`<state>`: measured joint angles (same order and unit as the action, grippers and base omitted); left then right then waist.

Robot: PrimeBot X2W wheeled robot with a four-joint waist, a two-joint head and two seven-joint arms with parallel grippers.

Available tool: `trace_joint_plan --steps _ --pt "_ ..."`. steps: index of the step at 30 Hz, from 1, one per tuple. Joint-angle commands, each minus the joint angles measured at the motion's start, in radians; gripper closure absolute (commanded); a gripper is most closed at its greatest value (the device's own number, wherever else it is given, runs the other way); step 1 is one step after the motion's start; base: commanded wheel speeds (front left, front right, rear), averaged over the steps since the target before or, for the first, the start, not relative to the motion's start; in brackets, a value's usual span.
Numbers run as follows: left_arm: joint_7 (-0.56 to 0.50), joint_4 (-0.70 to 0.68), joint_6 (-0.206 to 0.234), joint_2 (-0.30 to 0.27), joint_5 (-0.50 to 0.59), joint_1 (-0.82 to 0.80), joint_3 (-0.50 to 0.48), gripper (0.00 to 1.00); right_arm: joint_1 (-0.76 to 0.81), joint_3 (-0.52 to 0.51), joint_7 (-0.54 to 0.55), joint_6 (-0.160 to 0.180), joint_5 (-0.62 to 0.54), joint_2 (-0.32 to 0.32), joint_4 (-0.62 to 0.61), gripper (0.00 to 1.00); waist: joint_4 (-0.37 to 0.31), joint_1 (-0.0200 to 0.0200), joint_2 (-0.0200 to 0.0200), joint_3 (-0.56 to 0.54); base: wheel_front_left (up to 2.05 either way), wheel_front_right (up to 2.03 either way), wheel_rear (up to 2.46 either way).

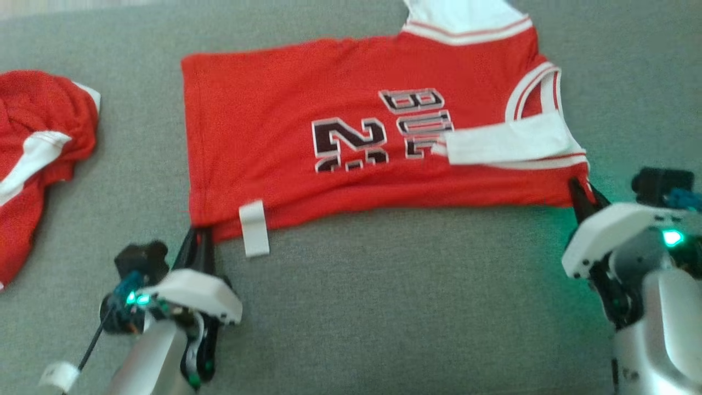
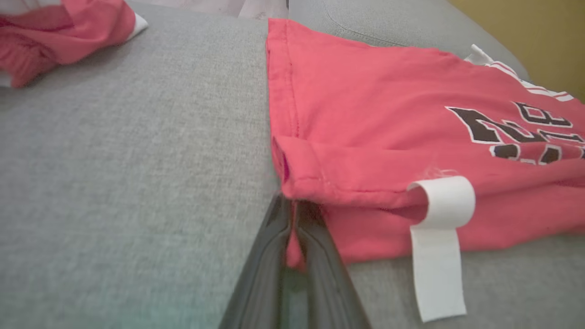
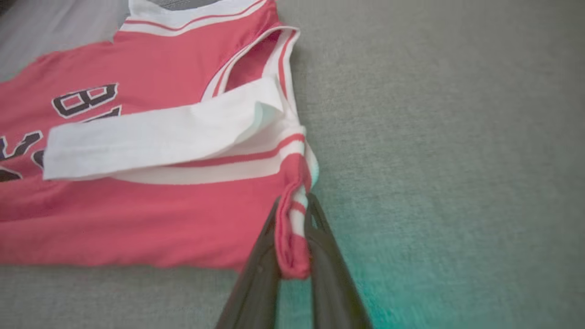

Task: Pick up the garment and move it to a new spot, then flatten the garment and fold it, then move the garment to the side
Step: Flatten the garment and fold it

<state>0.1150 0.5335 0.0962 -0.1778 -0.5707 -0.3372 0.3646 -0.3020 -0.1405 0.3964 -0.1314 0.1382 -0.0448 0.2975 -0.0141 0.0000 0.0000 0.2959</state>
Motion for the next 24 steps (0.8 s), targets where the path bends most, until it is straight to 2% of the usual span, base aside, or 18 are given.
trace_joint_plan --steps 1,4,9,14,15,16,17,24 --pt "-0.020 -0.050 0.011 -0.045 -0.013 0.061 -0.038 1.00 0.035 0.003 0.007 0.001 0.013 -0.005 -0.096 1.00 -0.006 0.0000 0.0000 -0.036 0.00 0.00 0.00" --pt "-0.044 -0.107 0.025 -0.062 -0.027 0.104 -0.049 1.00 0.076 -0.006 0.036 0.001 0.022 -0.005 -0.160 1.00 -0.005 0.0000 0.0000 -0.056 0.00 0.00 0.00" --pt "-0.143 -0.293 0.084 -0.112 -0.059 0.245 -0.071 1.00 0.195 -0.033 0.112 0.001 0.052 -0.005 -0.306 1.00 -0.003 0.0000 0.0000 -0.082 0.00 0.00 0.00" --pt "-0.232 -0.473 0.139 -0.159 -0.063 0.378 -0.064 0.98 0.321 -0.064 0.171 0.001 0.115 -0.005 -0.389 1.00 0.010 0.0000 0.0000 -0.083 0.00 0.00 0.00" --pt "-0.234 -0.485 0.144 -0.158 -0.060 0.385 -0.060 0.65 0.334 -0.062 0.174 0.001 0.122 -0.005 -0.386 0.35 0.011 0.0000 0.0000 -0.082 0.00 0.00 0.00" --pt "-0.235 -0.492 0.147 -0.156 -0.058 0.390 -0.055 0.16 0.342 -0.060 0.174 0.001 0.131 -0.005 -0.381 0.00 0.012 0.0000 0.0000 -0.081 0.00 0.00 0.00" --pt "-0.235 -0.493 0.148 -0.154 -0.056 0.392 -0.051 0.00 0.345 -0.059 0.165 0.001 0.144 -0.005 -0.374 0.00 0.012 0.0000 0.0000 -0.081 0.00 0.00 0.00" --pt "-0.228 -0.523 0.146 -0.141 -0.048 0.335 -0.043 0.00 0.287 -0.036 0.113 0.001 0.140 -0.005 -0.396 0.00 0.009 0.0000 0.0000 -0.083 0.00 0.00 0.00"
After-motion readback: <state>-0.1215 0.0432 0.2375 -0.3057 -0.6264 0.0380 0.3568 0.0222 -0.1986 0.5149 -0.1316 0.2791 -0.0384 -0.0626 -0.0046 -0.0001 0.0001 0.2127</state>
